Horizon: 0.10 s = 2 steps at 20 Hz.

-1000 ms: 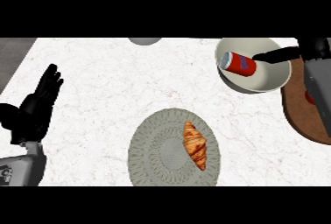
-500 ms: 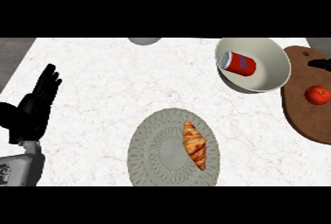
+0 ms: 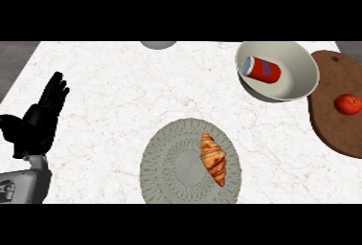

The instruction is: Pick the can from the placemat and place it in the bowl

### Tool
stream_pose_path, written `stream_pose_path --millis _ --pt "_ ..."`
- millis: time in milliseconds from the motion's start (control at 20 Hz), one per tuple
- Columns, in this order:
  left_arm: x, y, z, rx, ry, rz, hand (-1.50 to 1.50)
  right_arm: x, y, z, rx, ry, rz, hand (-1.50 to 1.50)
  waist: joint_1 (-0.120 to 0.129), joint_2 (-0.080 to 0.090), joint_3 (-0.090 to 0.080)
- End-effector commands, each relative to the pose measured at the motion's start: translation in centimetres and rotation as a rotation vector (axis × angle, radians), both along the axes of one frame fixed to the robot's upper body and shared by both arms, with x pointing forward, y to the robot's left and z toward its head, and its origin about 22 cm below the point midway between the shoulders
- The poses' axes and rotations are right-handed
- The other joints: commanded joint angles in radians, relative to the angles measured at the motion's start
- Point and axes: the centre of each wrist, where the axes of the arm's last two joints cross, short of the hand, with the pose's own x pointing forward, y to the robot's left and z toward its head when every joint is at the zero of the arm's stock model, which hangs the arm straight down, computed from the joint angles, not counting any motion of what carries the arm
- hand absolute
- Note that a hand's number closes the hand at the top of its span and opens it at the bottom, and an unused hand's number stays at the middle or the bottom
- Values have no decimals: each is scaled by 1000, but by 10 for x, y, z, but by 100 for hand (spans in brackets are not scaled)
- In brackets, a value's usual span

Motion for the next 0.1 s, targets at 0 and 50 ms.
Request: stream_pose_path --millis 0,50 --pt "-2 -8 -1 1 -7 11 0 -15 -15 3 45 -42 24 -150 3 -2 0" --pt "-1 -14 -2 -5 13 -24 0 -9 -12 8 36 -41 41 -150 7 -1 0"
